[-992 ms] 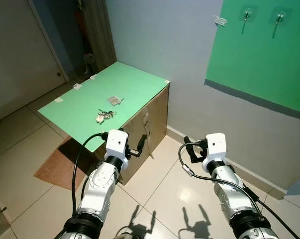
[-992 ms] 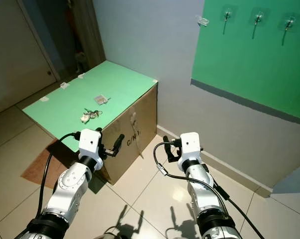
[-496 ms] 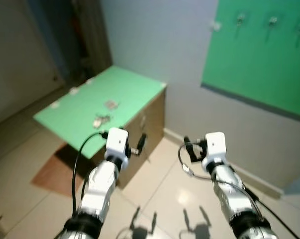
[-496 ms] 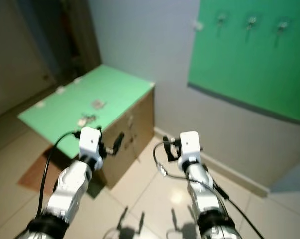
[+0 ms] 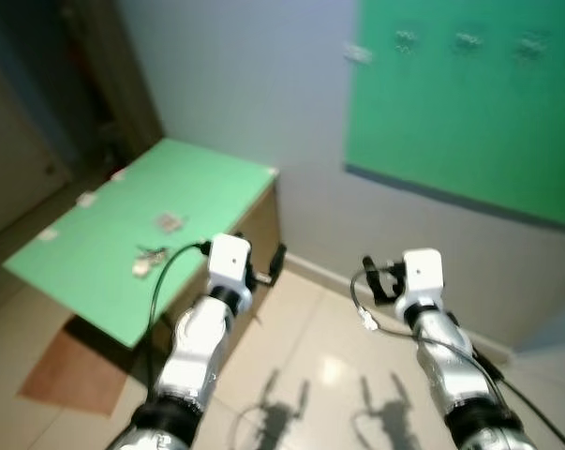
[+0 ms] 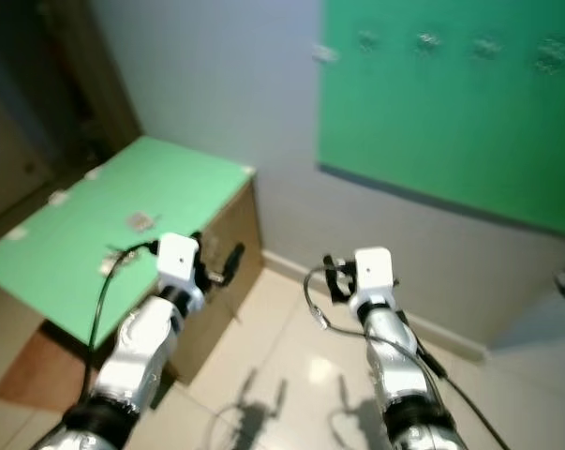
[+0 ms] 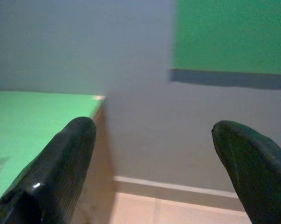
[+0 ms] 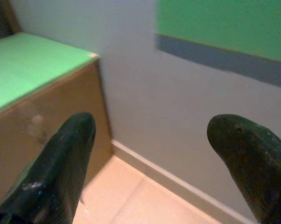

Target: Hang keys on a hook

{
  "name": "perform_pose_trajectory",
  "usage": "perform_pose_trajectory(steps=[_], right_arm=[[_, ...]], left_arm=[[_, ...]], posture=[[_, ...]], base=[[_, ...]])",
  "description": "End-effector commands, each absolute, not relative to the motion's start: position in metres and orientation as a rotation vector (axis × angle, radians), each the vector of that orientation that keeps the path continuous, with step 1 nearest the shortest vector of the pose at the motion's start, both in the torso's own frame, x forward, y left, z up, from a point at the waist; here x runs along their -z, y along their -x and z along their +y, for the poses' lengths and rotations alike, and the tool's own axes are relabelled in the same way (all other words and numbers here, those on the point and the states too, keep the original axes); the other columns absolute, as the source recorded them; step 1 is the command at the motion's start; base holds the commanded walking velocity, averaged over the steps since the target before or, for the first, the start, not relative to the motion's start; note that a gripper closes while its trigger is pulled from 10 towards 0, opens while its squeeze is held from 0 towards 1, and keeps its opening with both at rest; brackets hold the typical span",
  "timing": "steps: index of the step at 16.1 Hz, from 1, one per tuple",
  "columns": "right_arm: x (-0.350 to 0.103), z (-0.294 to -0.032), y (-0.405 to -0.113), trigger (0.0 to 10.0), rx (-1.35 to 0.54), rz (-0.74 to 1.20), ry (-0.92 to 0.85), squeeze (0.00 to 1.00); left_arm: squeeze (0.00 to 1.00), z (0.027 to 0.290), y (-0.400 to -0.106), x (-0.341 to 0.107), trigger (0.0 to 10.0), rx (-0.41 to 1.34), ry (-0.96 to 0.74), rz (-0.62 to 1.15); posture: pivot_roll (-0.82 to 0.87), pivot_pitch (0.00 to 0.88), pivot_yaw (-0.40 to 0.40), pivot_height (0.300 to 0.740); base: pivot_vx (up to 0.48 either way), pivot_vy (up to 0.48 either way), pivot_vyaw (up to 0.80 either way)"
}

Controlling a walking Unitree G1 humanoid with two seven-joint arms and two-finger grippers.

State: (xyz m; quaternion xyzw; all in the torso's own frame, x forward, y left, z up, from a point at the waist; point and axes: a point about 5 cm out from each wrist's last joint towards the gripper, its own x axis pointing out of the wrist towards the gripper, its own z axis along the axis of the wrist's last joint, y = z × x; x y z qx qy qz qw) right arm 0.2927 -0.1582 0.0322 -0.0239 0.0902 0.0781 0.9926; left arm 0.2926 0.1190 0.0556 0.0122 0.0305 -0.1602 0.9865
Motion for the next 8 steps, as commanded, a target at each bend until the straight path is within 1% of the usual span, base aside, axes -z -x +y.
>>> perform_pose_trajectory(steps=[1, 5, 8], right_arm=[[-0.0327, -0.1541, -0.2927, 10.0, -0.176, 0.175, 0.052, 0.00], [-0.0323, -0.1507, -0.2918, 10.0, -0.204, 0.178, 0.076, 0.00], [-0.0299, -0.1514, -0.2906, 10.0, -0.200, 0.193, 0.085, 0.00]], left_arm=[[0.00, 0.1237, -0.2943, -0.0571, 10.0, 0.300, -0.030, 0.057], [0.00, 0.1233, -0.2931, -0.0577, 10.0, 0.300, -0.026, 0.052], [0.00, 0.1226, -0.2919, -0.0568, 10.0, 0.301, -0.025, 0.053]], posture=[[-0.21, 0.000, 0.093, 0.740], [-0.20, 0.002, 0.091, 0.740], [-0.20, 0.003, 0.089, 0.740]], base=[[0.442, 0.000, 0.00], [0.441, 0.000, 0.00], [0.437, 0.000, 0.80]])
